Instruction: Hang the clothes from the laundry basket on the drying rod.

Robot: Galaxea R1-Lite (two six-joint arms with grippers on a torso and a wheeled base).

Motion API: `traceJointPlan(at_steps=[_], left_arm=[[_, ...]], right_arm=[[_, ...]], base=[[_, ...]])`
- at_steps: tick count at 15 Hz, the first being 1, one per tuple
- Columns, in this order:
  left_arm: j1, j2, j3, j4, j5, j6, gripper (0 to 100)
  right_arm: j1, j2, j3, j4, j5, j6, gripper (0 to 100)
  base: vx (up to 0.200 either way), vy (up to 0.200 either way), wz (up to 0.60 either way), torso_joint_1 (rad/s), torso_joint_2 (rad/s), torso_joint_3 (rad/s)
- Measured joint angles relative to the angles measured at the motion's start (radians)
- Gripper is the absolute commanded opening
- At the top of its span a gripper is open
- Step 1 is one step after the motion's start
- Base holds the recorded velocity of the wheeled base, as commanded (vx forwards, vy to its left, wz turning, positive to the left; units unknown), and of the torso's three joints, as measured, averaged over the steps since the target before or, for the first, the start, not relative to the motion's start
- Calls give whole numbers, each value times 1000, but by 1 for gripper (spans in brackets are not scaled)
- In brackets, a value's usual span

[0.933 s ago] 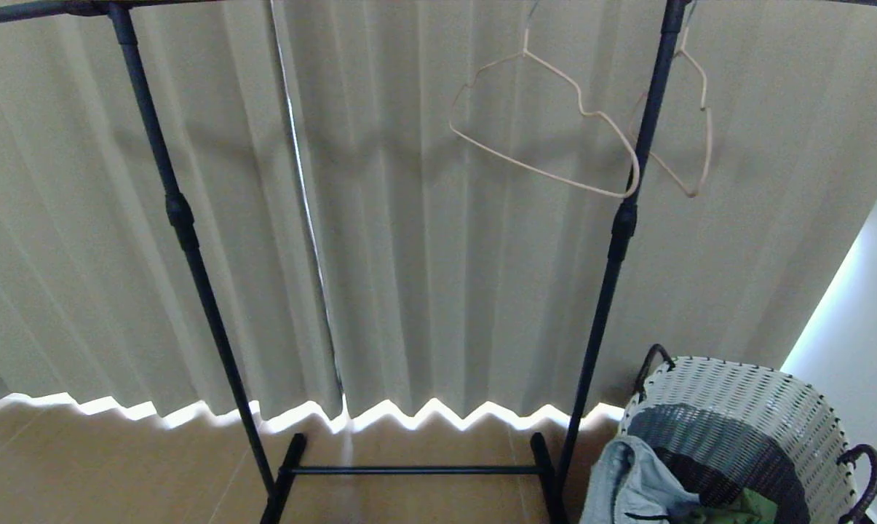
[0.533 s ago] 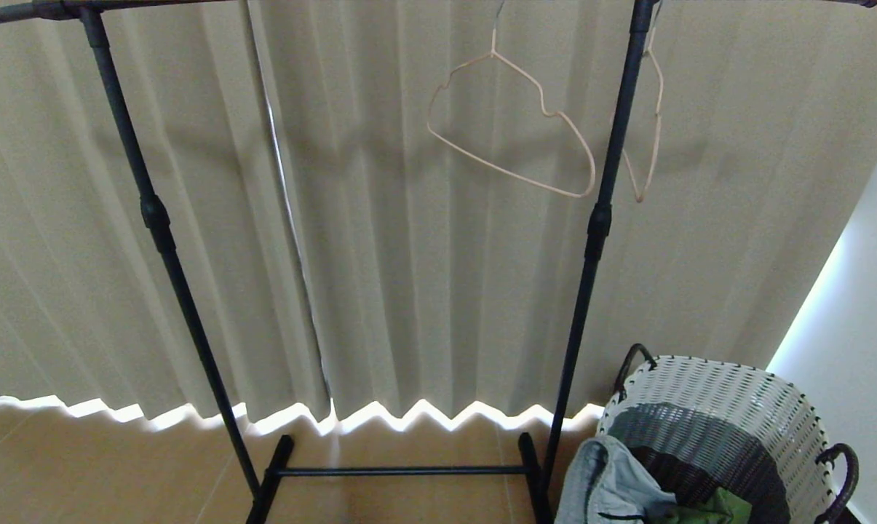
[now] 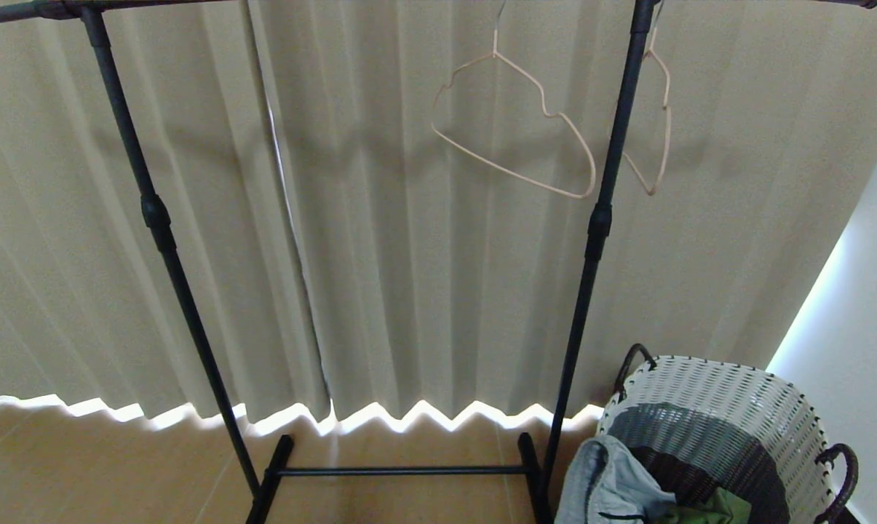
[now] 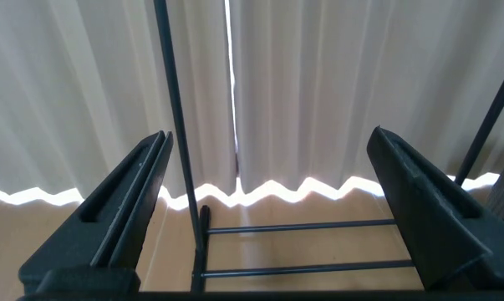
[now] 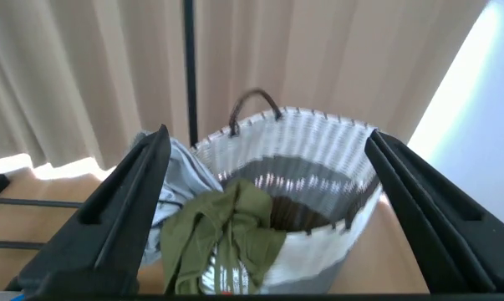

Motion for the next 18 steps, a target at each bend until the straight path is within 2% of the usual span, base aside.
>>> traceJointPlan(at_steps=[4,8,11,14,18], left_arm=[[0,0,0,0,-1,0,100],[0,0,0,0,-1,-1,100],[0,0,0,0,-1,-1,100],[0,0,0,0,0,-1,100],[0,0,0,0,0,-1,100]], right_arm=[[62,221,-83,3,-3,-63,100],[87,568,-132,-1,-17,-234,100],[88,813,-139,-12,-37,-357,100],[87,1017,-137,-20,-62,-434,100],[87,1212,-128,-94,-69,-516,100]], base=[[0,0,0,0,0,0],[0,0,0,0,0,0],[0,0,0,0,0,0],[0,0,0,0,0,0],[0,0,0,0,0,0]])
